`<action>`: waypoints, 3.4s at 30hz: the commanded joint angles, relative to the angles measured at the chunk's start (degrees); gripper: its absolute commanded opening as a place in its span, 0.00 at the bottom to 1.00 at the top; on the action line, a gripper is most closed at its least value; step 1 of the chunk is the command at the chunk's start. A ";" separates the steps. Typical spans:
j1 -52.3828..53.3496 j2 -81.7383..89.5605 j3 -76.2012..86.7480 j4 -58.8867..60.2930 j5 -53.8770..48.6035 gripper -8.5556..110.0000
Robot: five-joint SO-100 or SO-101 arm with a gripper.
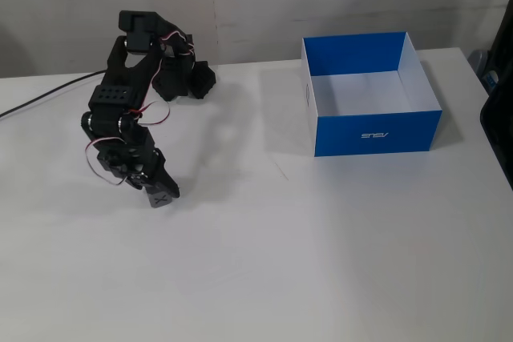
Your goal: Grasp the gray block and put it in the box.
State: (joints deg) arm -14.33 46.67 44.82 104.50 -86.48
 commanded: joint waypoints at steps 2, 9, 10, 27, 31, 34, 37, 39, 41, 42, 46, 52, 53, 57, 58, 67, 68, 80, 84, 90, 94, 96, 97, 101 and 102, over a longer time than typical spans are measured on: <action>0.44 1.76 -4.04 0.97 0.26 0.33; 0.53 0.53 -4.66 0.97 0.09 0.24; 0.62 0.35 -4.66 0.97 0.00 0.22; 2.46 1.93 -9.76 3.52 3.43 0.07; 4.04 5.27 -8.96 3.52 6.42 0.07; 5.62 8.44 -6.77 3.52 9.14 0.07; 7.29 12.04 -4.48 3.52 12.13 0.07; 8.44 14.85 -2.72 3.34 14.50 0.07; 9.67 17.75 -1.32 3.34 16.52 0.07; 10.28 19.16 -0.62 3.34 17.67 0.07; 12.74 23.55 1.14 3.25 21.88 0.07; 17.93 32.43 7.56 1.67 28.56 0.07; 18.98 34.28 8.88 1.23 29.53 0.07; 23.91 39.81 12.57 0.88 34.54 0.07; 25.22 40.78 13.27 0.88 35.60 0.07; 37.71 45.44 15.38 1.85 45.44 0.07; 39.38 45.70 15.38 2.11 46.58 0.07; 59.15 46.32 19.16 2.46 58.01 0.07; 64.42 45.53 19.25 2.02 60.21 0.07; 71.02 43.59 18.19 2.02 62.14 0.07; 73.83 42.54 18.37 1.93 62.67 0.07; 74.97 42.28 18.72 1.76 62.84 0.07; 75.50 42.19 18.98 1.58 62.93 0.07; 77.61 42.01 19.95 1.05 63.54 0.07; 77.87 41.92 19.95 1.05 63.63 0.07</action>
State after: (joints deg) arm 62.23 87.80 65.21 105.38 -23.47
